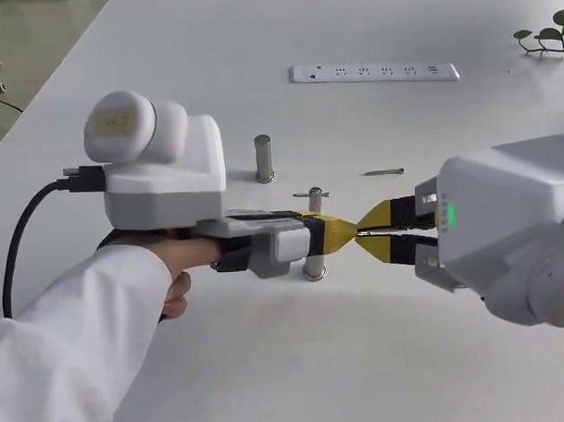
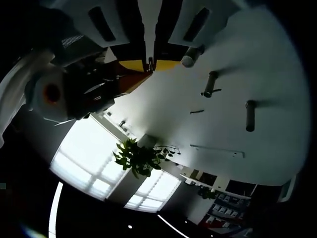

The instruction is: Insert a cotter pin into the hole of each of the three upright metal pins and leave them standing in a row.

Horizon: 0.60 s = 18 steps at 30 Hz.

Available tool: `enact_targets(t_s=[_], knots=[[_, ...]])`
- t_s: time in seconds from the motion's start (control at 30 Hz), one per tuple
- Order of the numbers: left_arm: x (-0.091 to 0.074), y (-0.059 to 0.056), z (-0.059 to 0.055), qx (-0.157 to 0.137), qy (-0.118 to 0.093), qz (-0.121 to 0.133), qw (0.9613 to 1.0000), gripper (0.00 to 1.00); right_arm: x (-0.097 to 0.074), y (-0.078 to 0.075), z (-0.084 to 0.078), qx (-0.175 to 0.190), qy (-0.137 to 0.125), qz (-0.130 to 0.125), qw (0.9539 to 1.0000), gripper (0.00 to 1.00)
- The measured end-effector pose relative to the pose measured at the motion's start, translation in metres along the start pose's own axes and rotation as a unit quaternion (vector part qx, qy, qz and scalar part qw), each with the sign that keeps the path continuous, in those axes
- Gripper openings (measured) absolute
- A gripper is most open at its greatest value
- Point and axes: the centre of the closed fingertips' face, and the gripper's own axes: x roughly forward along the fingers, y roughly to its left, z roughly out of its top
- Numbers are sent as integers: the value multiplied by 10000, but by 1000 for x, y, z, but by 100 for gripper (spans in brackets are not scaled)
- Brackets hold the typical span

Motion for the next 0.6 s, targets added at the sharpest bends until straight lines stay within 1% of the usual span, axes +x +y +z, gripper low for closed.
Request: enact_targets(t_s=[0.13,0.2,0.27,0.37,0.6], knots=[[0,1,-2,29,42,24,10000,3,0,-2,2,11,-26,-22,10000,0],[0,1,-1,23,21,36,10000,1,-1,-2,2,-2,-20,-21,10000,0],[0,1,-1,-28,12,25,10000,1,-1,-3,2,-2,-17,-31,10000,0],[0,1,-1,-2,14,26,10000,1,-1,-3,2,-2,-14,-26,10000,0],[0,2,-1,-69,7,18,10000,1,0,-2,3,16,-33,-28,10000,0]])
